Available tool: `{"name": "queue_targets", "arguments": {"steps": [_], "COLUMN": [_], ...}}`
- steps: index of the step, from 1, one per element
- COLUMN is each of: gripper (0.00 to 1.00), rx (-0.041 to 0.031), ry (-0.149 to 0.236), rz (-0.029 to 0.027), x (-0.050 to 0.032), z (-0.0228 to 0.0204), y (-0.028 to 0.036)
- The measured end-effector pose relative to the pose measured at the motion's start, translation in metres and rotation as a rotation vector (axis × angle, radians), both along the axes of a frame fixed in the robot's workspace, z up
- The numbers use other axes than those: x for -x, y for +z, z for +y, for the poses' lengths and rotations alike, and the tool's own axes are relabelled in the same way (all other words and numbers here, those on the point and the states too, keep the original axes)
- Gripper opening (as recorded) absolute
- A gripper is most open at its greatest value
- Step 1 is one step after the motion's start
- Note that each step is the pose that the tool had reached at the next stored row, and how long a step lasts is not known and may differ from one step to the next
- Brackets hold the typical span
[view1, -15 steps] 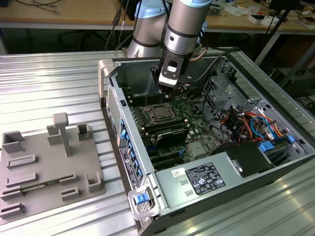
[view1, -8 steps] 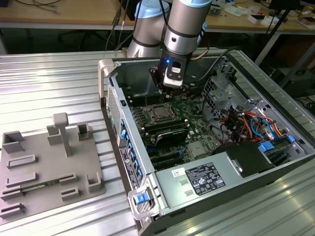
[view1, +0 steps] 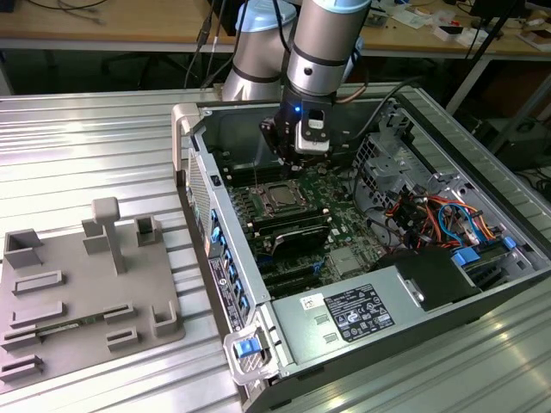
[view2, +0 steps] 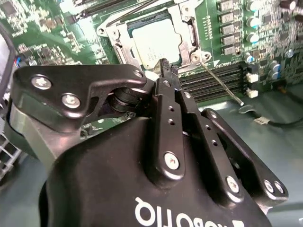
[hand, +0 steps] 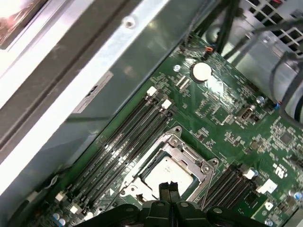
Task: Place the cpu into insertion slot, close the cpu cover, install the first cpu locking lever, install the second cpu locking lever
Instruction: 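Install the first cpu locking lever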
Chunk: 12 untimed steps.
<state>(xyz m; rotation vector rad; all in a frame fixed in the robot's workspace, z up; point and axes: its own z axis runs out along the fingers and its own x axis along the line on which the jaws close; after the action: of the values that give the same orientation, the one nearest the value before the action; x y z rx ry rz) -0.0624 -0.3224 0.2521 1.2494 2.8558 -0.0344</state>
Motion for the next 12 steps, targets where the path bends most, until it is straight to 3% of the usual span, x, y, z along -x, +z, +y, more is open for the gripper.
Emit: {"name": "queue_targets", "arguments": {"steps": [4,12], "gripper": [0.11,0.11], "rx": [0.0,-0.0001], "ry": [0.094,0.243], "rz": [0.0,0.0], "x": [0.0,0.0], "z": [0.0,0.0], "y": [0.0,0.0]}}
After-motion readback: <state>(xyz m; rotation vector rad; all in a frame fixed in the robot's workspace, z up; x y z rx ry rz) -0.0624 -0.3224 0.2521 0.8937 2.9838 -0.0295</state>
